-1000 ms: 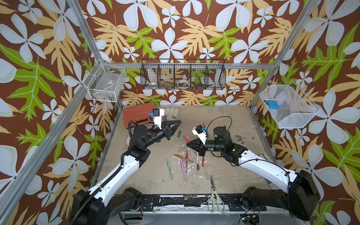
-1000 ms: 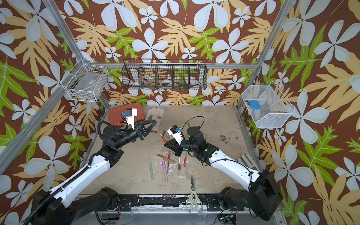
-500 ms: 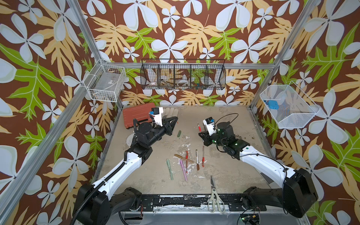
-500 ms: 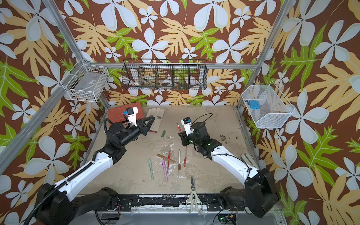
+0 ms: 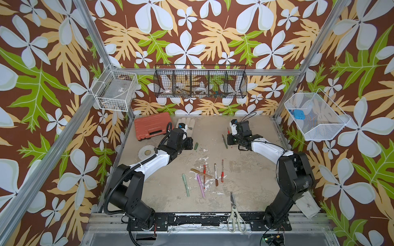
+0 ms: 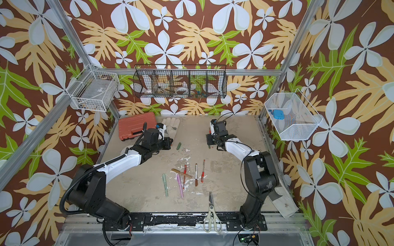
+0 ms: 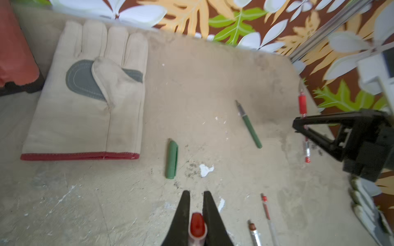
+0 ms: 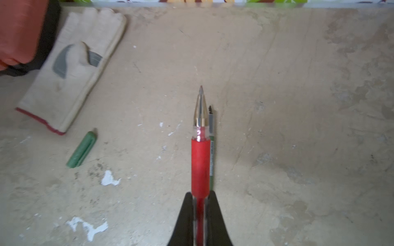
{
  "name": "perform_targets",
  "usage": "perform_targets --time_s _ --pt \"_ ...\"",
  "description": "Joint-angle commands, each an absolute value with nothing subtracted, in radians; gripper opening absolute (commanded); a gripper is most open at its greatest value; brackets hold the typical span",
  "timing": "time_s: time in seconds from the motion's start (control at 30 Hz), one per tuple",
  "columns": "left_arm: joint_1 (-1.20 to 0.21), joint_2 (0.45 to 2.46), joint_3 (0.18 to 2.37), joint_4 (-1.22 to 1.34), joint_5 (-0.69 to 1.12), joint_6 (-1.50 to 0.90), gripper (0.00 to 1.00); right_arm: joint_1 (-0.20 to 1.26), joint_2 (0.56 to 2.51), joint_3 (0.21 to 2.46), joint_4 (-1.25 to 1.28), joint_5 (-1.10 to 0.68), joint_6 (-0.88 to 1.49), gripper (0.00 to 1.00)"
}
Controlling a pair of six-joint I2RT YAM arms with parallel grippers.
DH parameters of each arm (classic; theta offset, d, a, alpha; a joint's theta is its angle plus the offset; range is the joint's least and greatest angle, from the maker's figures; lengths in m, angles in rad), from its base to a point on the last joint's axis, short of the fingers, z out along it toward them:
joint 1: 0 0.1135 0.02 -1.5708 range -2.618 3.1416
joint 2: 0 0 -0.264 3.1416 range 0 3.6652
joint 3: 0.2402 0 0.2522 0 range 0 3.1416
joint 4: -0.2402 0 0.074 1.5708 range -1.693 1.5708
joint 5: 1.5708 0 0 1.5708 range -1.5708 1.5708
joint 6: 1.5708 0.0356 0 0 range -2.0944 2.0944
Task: Remove pen caps from pens
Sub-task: Place the pen cap at the top-center of the table.
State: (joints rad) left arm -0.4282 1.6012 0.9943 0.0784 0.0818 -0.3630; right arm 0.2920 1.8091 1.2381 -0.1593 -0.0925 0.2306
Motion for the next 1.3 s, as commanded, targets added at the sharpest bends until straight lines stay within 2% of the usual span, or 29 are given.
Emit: perform_targets --time_s 0.0,0.33,0.67,0.77,0.9,0.97,1.27 --pt "-0.426 1.679 1.044 0.010 0.006 -0.311 0.00 0.274 1.865 1.274 -0.175 -0.058 0.216 0.00" --pt "-0.428 1.906 1.162 -0.031 0.041 -0.287 0.00 0.229 2.060 1.400 -0.221 -0.075 0.192 0.00" --pt "-0.426 2.017 1.226 -0.071 0.032 -0.260 0.00 0.225 2.184 1.483 -0.243 -0.058 0.181 0.03" --pt "-0.426 2.029 1.231 -0.081 0.015 -0.256 0.00 0.225 2.195 1.479 -0.241 -0.058 0.183 0.10" --pt "-0.427 2.035 1.230 -0.094 -0.015 -0.253 0.00 0.225 2.176 1.454 -0.223 -0.046 0.187 0.27" --pt "-0.427 2.037 1.232 -0.100 -0.020 -0.251 0.03 0.225 2.158 1.440 -0.212 -0.046 0.194 0.33" --pt "-0.426 2.043 1.238 -0.125 -0.043 -0.243 0.09 0.225 1.964 1.339 -0.163 -0.048 0.227 0.37"
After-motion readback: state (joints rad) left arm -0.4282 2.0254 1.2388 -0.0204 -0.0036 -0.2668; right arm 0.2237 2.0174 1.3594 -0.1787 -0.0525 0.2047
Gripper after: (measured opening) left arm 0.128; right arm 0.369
